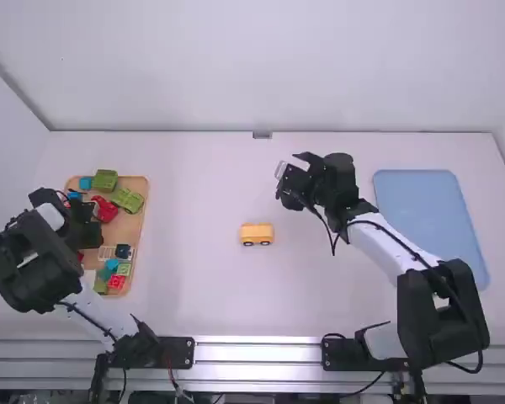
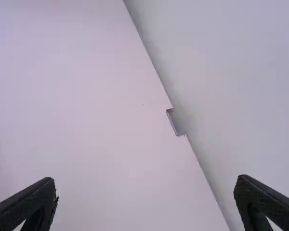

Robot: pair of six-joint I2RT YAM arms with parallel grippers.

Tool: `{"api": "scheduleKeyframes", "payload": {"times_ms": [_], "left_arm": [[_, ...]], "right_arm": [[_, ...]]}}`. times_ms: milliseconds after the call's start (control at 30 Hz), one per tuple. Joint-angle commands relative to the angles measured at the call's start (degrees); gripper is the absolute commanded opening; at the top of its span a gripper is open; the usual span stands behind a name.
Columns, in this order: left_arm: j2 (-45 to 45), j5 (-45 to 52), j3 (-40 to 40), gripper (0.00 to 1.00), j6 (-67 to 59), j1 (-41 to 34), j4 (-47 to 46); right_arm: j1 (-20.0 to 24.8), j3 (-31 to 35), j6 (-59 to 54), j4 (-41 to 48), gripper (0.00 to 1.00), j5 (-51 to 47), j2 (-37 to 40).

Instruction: Assemble lego blocks to make yellow taxi

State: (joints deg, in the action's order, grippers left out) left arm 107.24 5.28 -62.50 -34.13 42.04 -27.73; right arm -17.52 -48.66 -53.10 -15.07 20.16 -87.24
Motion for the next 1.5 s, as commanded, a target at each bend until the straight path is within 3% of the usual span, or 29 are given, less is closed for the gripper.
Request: {"api": "scheduleKeyframes", "payload": {"times_ms": [0,267,567,933,1033,1167,1333,1467], "left_arm": [[-0.2,-0.37,0.66,0.31,0.0,-0.26,-0.48],[-0.2,-0.37,0.7,0.41,-0.02,-0.37,-1.2],[-0.2,-0.35,0.61,0.21,0.22,-0.39,-1.81],[-0.44,1.11,-6.05,0.18,6.4,-0.44,-6.71],[-1.75,2.01,-7.63,0.13,6.29,-1.16,-8.94],[-7.21,0.76,-6.95,0.02,9.33,-2.73,-8.31],[-18.14,3.78,-2.45,0.02,8.79,-6.19,-6.99],[-28.98,14.12,3.91,0.05,4.02,-10.64,-2.51]], "right_arm": [[-0.15,-0.11,0.09,0.09,0.98,-0.09,0.68],[-0.15,-0.11,0.09,0.09,0.98,-0.09,0.68],[-0.15,-0.11,0.09,0.48,0.98,-0.07,0.68],[-0.15,-0.11,0.55,1.46,0.98,5.03,0.68],[-0.17,-0.13,0.55,0.22,0.98,8.11,0.68],[-0.11,-0.13,3.26,-2.38,0.98,10.16,0.68],[-0.2,-0.13,8.79,-4.7,0.98,10.36,0.68],[-0.09,-0.13,12.61,-6.03,0.98,15.82,0.68]]}}
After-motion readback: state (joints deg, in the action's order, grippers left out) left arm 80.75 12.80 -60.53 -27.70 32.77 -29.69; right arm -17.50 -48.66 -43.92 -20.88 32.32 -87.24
